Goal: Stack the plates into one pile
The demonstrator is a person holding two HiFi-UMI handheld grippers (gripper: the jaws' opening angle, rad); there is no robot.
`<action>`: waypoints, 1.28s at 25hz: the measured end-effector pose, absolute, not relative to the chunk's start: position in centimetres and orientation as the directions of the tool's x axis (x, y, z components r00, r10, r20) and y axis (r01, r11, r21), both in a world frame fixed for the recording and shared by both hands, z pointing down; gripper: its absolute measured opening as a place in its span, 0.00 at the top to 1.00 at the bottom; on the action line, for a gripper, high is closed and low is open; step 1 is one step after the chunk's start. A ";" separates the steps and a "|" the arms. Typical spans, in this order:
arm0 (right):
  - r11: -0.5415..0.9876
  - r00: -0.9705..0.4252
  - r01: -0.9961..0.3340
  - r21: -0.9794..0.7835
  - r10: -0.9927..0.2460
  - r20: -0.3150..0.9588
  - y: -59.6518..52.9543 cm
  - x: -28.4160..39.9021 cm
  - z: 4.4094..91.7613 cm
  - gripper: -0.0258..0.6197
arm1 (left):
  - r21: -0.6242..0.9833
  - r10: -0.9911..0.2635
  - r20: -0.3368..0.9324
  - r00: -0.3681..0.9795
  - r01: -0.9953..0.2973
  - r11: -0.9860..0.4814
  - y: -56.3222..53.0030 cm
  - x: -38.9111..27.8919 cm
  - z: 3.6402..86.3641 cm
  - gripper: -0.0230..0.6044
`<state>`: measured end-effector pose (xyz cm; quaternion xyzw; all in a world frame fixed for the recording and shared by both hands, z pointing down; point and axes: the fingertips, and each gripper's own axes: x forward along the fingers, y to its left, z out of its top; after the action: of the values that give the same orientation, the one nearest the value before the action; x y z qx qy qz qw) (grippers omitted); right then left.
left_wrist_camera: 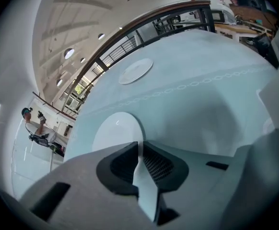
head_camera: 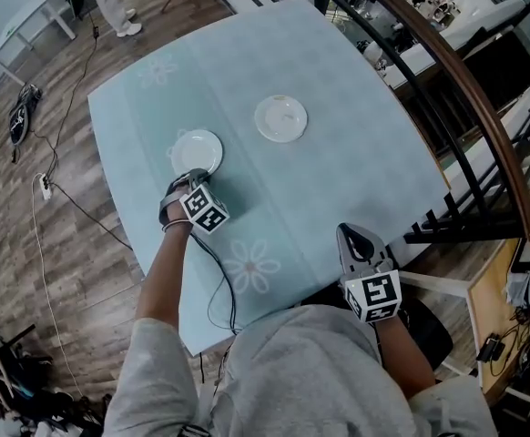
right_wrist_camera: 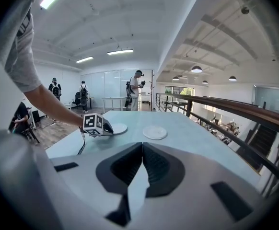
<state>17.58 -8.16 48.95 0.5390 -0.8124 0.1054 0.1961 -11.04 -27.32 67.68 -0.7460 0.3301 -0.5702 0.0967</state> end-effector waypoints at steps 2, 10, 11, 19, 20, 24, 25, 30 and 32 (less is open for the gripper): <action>0.398 -0.342 -0.916 0.045 -0.837 0.427 -8.2 17.8 48.8 0.92 | -0.563 -0.655 0.744 0.134 -0.401 -0.722 -27.8 -10.7 66.3 0.90; 0.401 -0.352 -0.915 0.041 -0.844 0.404 -8.6 18.3 48.0 0.92 | -0.616 -0.788 0.595 0.160 -0.540 -0.574 -30.2 -11.5 58.8 0.92; 0.404 -0.356 -0.914 0.043 -0.846 0.397 -8.7 18.3 47.9 0.92 | -0.615 -0.797 0.582 0.161 -0.555 -0.561 -30.3 -11.6 58.1 0.92; 0.364 -0.331 -0.931 0.033 -0.877 0.347 -11.1 21.9 45.8 0.92 | -0.608 -0.832 0.529 0.168 -0.608 -0.510 -30.7 -11.0 53.9 0.92; 0.353 -0.323 -0.935 0.024 -0.880 0.347 -11.3 22.8 45.7 0.92 | -0.609 -0.834 0.523 0.174 -0.608 -0.509 -30.9 -10.4 53.5 0.92; 0.326 -0.308 -0.945 -0.007 -0.885 0.348 -12.0 25.6 45.7 0.92 | -0.623 -0.844 0.503 0.188 -0.597 -0.505 -31.2 -8.2 52.1 0.92; 0.322 -0.305 -0.947 -0.009 -0.887 0.348 -12.1 26.2 45.8 0.92 | -0.625 -0.844 0.500 0.193 -0.594 -0.506 -31.4 -7.5 51.8 0.92; 0.319 -0.306 -0.948 -0.022 -0.886 0.348 -12.9 28.0 46.1 0.92 | -0.632 -0.838 0.499 0.221 -0.569 -0.526 -32.2 -3.5 51.4 0.92; 0.323 -0.313 -0.946 -0.028 -0.885 0.346 -13.3 28.5 46.1 0.92 | -0.639 -0.833 0.503 0.232 -0.549 -0.539 -32.7 -1.8 51.5 0.92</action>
<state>28.45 -13.28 46.14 0.5705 -0.8022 0.1132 0.1350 -1.76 -32.72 51.46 -0.7670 0.4505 -0.4255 0.1664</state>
